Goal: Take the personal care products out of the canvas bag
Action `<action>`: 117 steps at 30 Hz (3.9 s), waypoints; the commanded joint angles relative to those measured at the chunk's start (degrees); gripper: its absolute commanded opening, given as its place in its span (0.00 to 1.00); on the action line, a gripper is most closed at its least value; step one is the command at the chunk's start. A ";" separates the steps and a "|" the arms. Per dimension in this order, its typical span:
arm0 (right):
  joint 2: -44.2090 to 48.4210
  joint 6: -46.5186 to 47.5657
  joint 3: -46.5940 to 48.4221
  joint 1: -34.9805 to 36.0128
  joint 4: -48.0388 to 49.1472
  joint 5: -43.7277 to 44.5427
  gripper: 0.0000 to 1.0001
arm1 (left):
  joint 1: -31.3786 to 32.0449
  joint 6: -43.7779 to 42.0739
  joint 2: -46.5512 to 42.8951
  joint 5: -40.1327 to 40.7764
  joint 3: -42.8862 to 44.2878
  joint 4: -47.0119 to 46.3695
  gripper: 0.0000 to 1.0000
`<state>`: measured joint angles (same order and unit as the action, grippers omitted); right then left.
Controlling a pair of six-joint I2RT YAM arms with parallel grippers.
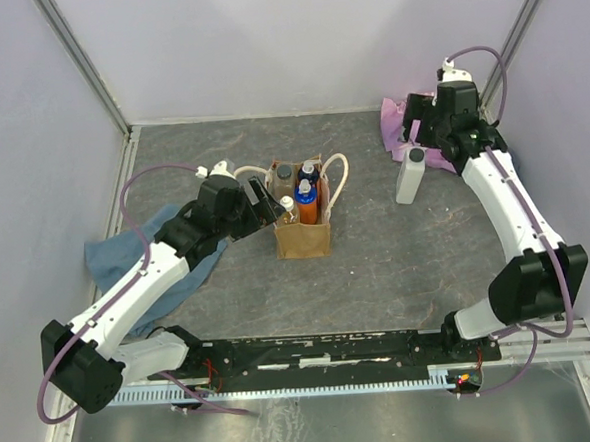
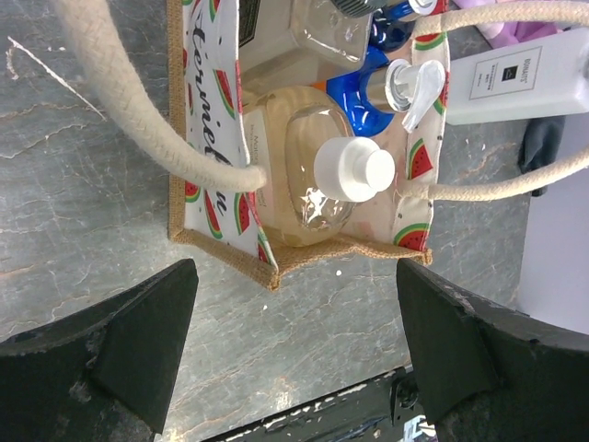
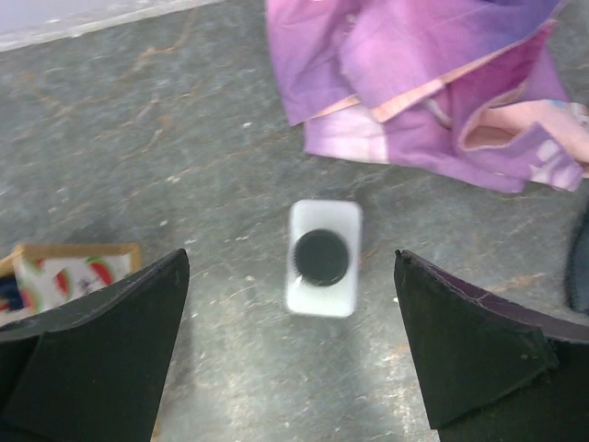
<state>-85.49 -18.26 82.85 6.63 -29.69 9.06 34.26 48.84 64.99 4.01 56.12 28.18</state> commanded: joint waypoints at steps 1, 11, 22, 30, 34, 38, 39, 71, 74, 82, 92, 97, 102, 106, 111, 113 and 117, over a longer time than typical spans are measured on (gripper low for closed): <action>5.18 -1.27 4.06 5.02 -1.79 -6.16 1.00 | 0.33 2.22 -0.24 -0.41 -0.38 -2.03 0.95; 0.44 -1.75 16.34 20.69 -7.18 -14.93 0.85 | 0.29 -2.86 2.83 7.22 9.13 0.67 0.94; -12.95 -5.40 18.62 24.12 -9.74 -25.82 1.00 | 0.28 -3.95 8.81 2.17 17.27 -1.13 0.77; -15.85 -6.30 14.87 25.20 -7.73 -28.54 0.95 | 0.37 -2.32 12.39 0.48 18.74 -0.69 0.78; -18.12 -5.16 14.52 25.99 -8.53 -27.58 0.87 | 0.37 -2.25 11.88 1.50 18.00 -1.01 0.79; -19.86 -3.83 14.48 27.27 -9.79 -23.23 0.85 | 0.37 -2.26 11.04 2.33 17.34 -1.02 0.79; -20.36 -3.38 14.53 27.55 -10.11 -22.56 0.85 | 0.39 -2.29 10.75 2.65 17.07 -0.98 0.79; -18.97 1.14 7.01 33.27 -1.78 1.38 0.58 | 0.41 -3.20 7.66 2.91 14.73 0.31 0.81; -16.29 1.76 8.10 33.41 -2.50 1.60 0.58 | 0.41 -3.30 7.43 3.23 14.66 0.36 0.81; -8.30 2.25 13.49 33.32 -4.87 0.35 0.55 | 0.37 -3.27 7.52 3.00 14.06 0.10 0.81; -6.44 0.76 25.68 33.10 -6.49 -6.19 0.56 | 0.37 -3.05 7.07 2.90 13.49 -0.25 0.81; -5.07 1.68 27.38 33.05 -5.87 -3.82 0.55 | 0.37 -3.52 6.28 3.70 13.62 0.46 0.82; -4.32 4.27 31.18 30.92 -10.24 0.08 0.56 | 0.41 -3.93 5.55 4.31 13.42 0.79 0.82; -1.94 4.30 30.44 27.25 -10.95 0.89 0.55 | 0.41 -3.69 5.50 3.79 12.91 0.37 0.82; -0.95 3.98 29.17 20.71 -13.97 1.65 0.57 | 0.30 -3.58 5.28 3.40 12.29 0.06 0.82; -1.44 3.18 28.33 17.94 -15.34 0.86 0.57 | 0.29 -3.62 5.23 3.29 12.11 0.19 0.82; -2.40 2.10 23.49 14.76 -13.60 -1.10 0.57 | 0.31 -3.41 5.28 2.99 11.63 -0.04 0.82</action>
<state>-89.06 -15.11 108.81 23.40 -48.18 8.82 34.26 47.22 71.81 7.14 68.07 29.91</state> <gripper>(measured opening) 0.645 0.820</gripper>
